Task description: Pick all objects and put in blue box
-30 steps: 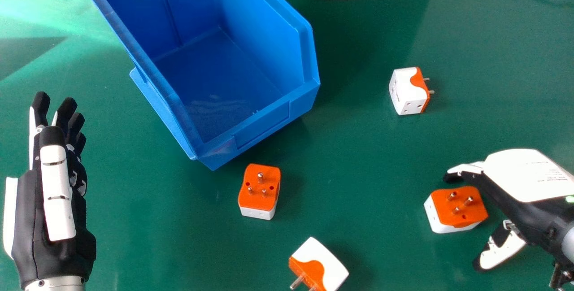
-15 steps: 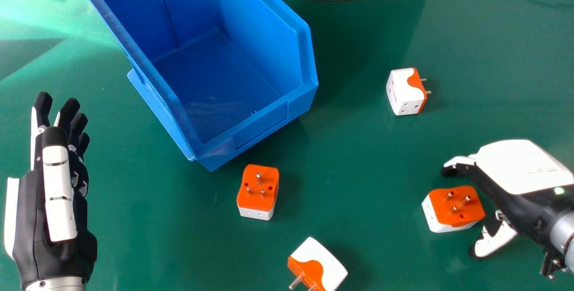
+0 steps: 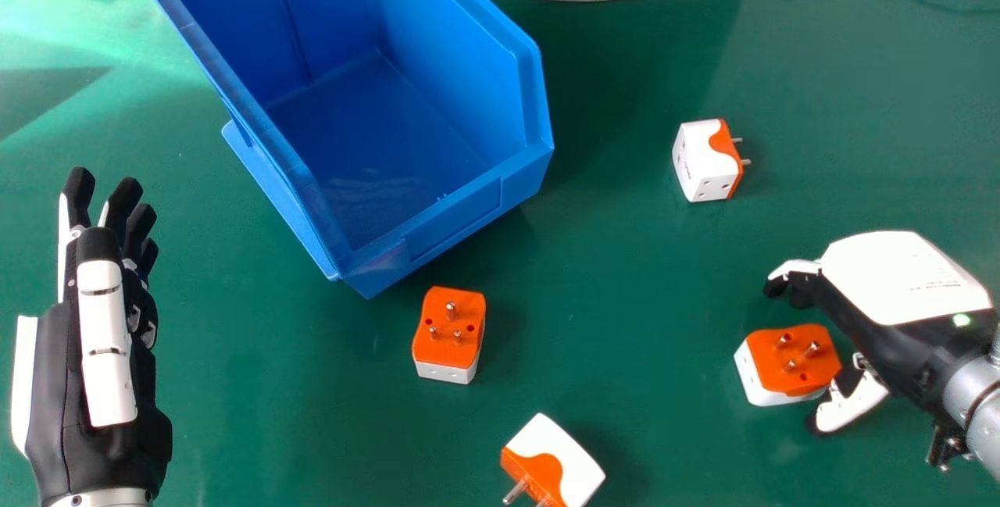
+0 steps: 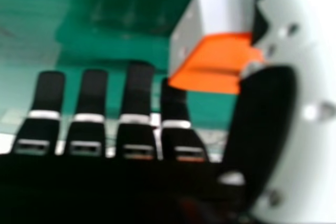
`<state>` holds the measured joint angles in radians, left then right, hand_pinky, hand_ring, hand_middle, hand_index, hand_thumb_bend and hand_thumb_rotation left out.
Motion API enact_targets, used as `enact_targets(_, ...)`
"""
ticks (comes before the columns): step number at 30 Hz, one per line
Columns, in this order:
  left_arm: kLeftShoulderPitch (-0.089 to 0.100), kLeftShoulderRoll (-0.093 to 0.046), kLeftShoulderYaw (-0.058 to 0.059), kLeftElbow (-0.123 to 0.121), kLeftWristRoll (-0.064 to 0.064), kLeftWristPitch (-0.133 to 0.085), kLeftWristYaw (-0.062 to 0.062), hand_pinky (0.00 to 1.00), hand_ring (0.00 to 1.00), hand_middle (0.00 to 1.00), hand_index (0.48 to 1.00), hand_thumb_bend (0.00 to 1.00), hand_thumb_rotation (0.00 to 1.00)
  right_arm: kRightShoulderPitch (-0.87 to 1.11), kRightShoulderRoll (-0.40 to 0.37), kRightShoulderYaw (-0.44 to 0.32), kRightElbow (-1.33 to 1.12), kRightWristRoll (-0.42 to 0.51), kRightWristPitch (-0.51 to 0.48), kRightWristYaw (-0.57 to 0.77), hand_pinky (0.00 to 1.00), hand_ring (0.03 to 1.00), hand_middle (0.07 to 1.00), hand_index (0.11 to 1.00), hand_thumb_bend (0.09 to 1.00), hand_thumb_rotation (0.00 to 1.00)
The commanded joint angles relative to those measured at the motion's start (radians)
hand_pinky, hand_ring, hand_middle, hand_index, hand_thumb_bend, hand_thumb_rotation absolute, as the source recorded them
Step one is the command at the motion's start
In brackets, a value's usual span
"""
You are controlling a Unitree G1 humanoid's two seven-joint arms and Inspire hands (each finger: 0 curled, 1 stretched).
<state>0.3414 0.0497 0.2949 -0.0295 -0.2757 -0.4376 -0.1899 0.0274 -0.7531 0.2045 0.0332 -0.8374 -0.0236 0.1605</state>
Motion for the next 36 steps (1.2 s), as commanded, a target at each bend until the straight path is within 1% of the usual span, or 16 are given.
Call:
enact_targets(1,0.006,0.002,0.001,-0.025,0.000,-0.019,-0.001,1.00,0.96,0.96,0.997,0.47,0.96,0.017,0.002,0.004,0.025,-0.016,0.028,0.003,0.61,0.684,0.721,0.721,0.742,0.14)
enact_targets(2,0.005,0.003,0.002,-0.024,-0.002,-0.018,-0.003,1.00,0.96,0.96,0.998,0.47,0.96,0.016,0.002,0.005,0.027,-0.016,0.026,-0.002,0.56,0.633,0.684,0.697,0.742,0.13)
enact_targets(3,0.005,0.004,0.002,-0.024,-0.003,-0.017,-0.003,1.00,0.96,0.96,0.998,0.47,0.96,0.017,0.002,0.005,0.029,-0.015,0.024,-0.009,0.56,0.633,0.684,0.697,0.742,0.13)
enact_targets(4,0.003,0.005,0.003,-0.024,-0.004,-0.015,-0.003,1.00,0.96,0.96,0.998,0.47,0.96,0.016,0.002,0.005,0.031,-0.015,0.024,-0.013,0.50,0.578,0.640,0.655,0.698,0.13)
enact_targets(5,0.002,0.007,0.004,-0.021,-0.003,-0.017,-0.004,1.00,0.96,0.96,0.998,0.47,0.96,0.015,0.000,0.007,0.032,-0.017,0.023,-0.017,0.50,0.578,0.640,0.655,0.698,0.13)
enact_targets(6,-0.001,0.008,0.005,-0.019,-0.003,-0.017,-0.005,1.00,0.97,0.96,0.999,0.47,0.96,0.014,-0.002,0.009,0.034,-0.020,0.021,-0.023,0.45,0.535,0.593,0.630,0.663,0.11)
enact_targets(7,-0.002,0.009,0.006,-0.019,-0.005,-0.017,-0.005,1.00,0.97,0.96,0.999,0.47,0.96,0.014,-0.004,0.011,0.034,-0.023,0.023,-0.026,0.45,0.535,0.593,0.630,0.663,0.11)
enact_targets(8,-0.003,0.009,0.007,-0.020,-0.005,-0.016,-0.003,1.00,0.97,0.97,0.999,0.47,0.96,0.012,-0.008,0.014,0.032,-0.030,0.028,-0.023,0.42,0.503,0.558,0.608,0.636,0.09)
enact_targets(11,-0.008,0.010,0.008,-0.024,0.001,-0.015,0.001,1.00,0.97,0.97,0.999,0.47,0.96,0.012,-0.016,0.015,0.027,-0.033,0.034,-0.017,0.38,0.472,0.529,0.589,0.614,0.07)
enact_targets(14,-0.013,0.015,0.009,-0.025,-0.001,-0.011,-0.001,0.99,0.96,0.96,0.997,0.48,0.96,0.012,-0.030,0.015,0.029,-0.038,0.010,-0.034,0.32,0.413,0.477,0.547,0.573,0.03)
enact_targets(18,-0.026,0.018,0.011,-0.020,-0.014,-0.011,-0.007,0.99,0.96,0.97,0.997,0.48,0.96,0.000,-0.053,0.017,0.037,-0.044,-0.010,-0.022,0.29,0.383,0.459,0.530,0.558,0.02)
enact_targets(22,-0.038,0.023,0.012,-0.016,-0.016,-0.006,-0.010,0.99,0.96,0.97,0.996,0.47,0.97,-0.016,-0.064,0.022,0.048,-0.059,-0.015,-0.021,0.29,0.378,0.445,0.522,0.548,0.01)
enact_targets(27,-0.055,0.027,0.018,0.002,-0.021,-0.019,-0.019,0.98,0.96,0.97,0.996,0.46,0.97,-0.033,-0.064,0.038,0.061,-0.094,-0.002,-0.021,0.29,0.374,0.438,0.515,0.542,0.01)
enact_targets(30,-0.058,0.028,0.021,0.005,-0.026,-0.019,-0.023,0.98,0.96,0.97,0.995,0.46,0.96,-0.038,-0.062,0.047,0.072,-0.114,0.000,-0.045,0.28,0.368,0.430,0.514,0.539,0.01)
enact_targets(34,-0.057,0.026,0.023,0.001,-0.025,-0.015,-0.019,0.97,0.96,0.96,0.991,0.46,0.96,-0.039,-0.052,0.048,0.098,-0.121,-0.015,-0.113,0.26,0.349,0.417,0.510,0.534,0.01)
enact_targets(36,-0.057,0.026,0.024,0.002,-0.026,-0.016,-0.022,0.96,0.95,0.96,0.988,0.46,0.95,-0.037,-0.053,0.051,0.099,-0.125,-0.010,-0.128,0.25,0.338,0.411,0.507,0.533,0.00)
